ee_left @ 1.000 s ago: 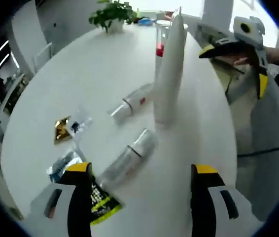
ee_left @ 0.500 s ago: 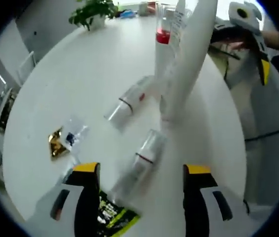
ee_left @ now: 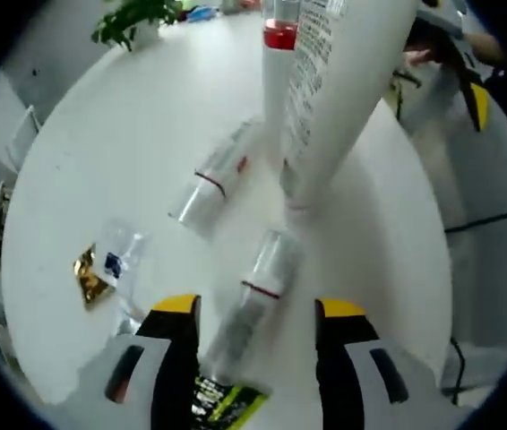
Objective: Arrange the skincare products in the storage area until every visible bottle or jar stands upright without overlapping.
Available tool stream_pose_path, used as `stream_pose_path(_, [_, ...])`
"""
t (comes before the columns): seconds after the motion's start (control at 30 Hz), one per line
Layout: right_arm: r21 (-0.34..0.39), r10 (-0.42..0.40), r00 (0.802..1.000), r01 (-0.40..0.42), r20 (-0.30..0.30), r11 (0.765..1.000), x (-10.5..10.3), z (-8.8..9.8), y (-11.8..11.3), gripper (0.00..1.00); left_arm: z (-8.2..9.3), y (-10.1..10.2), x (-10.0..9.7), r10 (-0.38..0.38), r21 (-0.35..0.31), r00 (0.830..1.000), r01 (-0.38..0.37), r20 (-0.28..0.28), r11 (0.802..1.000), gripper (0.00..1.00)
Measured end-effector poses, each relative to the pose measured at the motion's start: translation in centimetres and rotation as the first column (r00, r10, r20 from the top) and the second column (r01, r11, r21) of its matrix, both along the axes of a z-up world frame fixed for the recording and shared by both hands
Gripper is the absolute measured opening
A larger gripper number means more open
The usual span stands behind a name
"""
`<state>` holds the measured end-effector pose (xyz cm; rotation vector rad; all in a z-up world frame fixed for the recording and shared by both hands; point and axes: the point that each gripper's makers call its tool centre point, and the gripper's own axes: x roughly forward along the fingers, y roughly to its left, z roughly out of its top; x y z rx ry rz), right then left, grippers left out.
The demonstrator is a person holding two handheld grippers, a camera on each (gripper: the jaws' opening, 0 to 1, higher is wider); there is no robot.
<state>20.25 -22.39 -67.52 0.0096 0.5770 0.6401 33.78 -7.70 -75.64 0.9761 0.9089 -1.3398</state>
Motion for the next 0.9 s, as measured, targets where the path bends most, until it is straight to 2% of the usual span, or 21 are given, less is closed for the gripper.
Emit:
stream_pose_path(0.33, [-0.005, 0.003, 1.0, -0.003, 0.001, 1.0, -0.1, 0.0, 0.1, 0.94, -0.3, 0.2, 0.1, -0.02, 0.037, 1.0, 0.02, 0.022, 0.999, 0.33])
stream_pose_path(0.5, [-0.005, 0.001, 1.0, -0.001, 0.001, 1.0, -0.1, 0.0, 0.0, 0.94, -0.6, 0.1, -0.2, -0.049, 0.077, 0.998, 0.046, 0.027, 0.996, 0.26])
stream_pose_path(0.9, [-0.019, 0.019, 1.0, -0.019, -0.012, 1.0, -0.3, -0.3, 0.3, 0.94, -1.4, 0.8, -0.3, -0.077, 0.106, 0.996, 0.072, 0.043, 0.992, 0.24])
